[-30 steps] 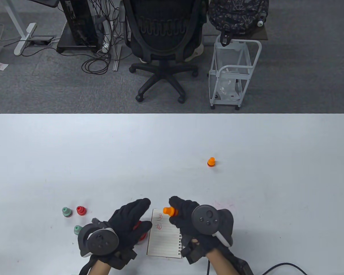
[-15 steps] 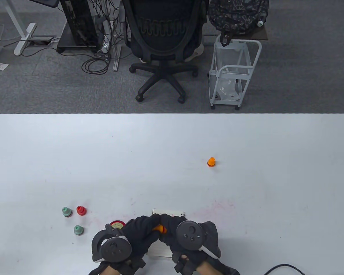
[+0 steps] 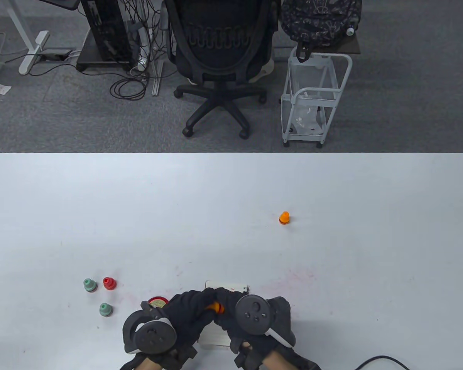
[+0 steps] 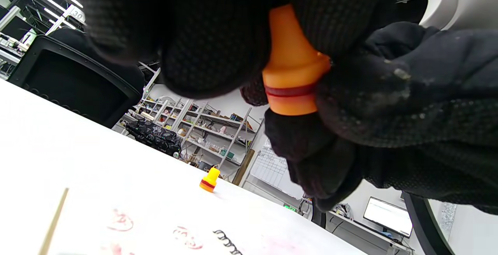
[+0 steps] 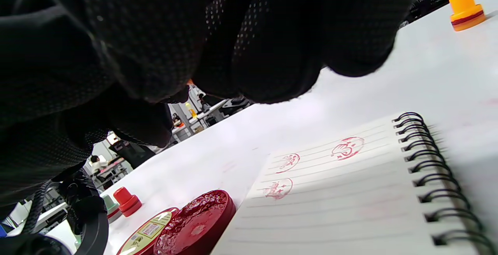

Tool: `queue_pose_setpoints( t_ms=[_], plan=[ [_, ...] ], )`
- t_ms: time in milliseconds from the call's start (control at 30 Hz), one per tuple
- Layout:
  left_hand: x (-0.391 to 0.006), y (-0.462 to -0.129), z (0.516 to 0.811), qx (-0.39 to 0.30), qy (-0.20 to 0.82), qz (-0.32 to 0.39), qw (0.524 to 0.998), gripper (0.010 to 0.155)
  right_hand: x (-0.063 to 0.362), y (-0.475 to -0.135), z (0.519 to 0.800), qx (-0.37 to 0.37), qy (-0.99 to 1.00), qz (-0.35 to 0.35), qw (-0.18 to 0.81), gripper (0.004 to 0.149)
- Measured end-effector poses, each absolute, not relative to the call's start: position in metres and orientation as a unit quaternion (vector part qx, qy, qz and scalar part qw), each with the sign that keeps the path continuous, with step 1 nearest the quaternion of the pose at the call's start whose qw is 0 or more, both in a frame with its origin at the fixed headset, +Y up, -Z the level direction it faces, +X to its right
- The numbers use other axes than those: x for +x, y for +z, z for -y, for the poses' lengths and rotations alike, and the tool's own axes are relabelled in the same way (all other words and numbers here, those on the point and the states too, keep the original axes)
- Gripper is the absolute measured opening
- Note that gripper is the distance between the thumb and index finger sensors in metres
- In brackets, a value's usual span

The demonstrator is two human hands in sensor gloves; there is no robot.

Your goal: Stamp reward stamp onto notebook

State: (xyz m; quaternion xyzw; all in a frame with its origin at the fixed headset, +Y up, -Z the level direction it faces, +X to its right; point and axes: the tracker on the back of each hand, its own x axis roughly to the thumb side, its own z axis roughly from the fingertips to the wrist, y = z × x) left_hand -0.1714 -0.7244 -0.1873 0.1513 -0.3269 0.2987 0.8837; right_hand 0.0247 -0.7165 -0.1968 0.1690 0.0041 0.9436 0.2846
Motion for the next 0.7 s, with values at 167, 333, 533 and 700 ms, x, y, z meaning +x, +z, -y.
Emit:
queue_pose_setpoints(
  t_ms=[167, 333, 533, 700],
  plan=[
    [-0.173, -0.184, 0.717, 0.176, 0.274, 0.335, 0.884, 0.051, 0.037, -0.206, 0.728, 0.134, 0.942, -0.056, 0.304, 0.061],
    [-0.191, -0.186, 0.71, 0.197, 0.241, 0.32, 0.895, 0.051, 0.07, -0.216, 0.729, 0.099, 0.94, -0.054, 0.322, 0.06],
    [-0.218, -0.194, 0.713, 0.179, 0.204, 0.296, 0.916, 0.051, 0.105, -0.231, 0.752, 0.05, 0.95, -0.089, 0.295, 0.058],
    [-0.216, -0.195, 0.716, 0.153, 0.157, 0.303, 0.927, 0.05, 0.109, -0.238, 0.771, 0.04, 0.96, -0.117, 0.252, 0.056]
  ],
)
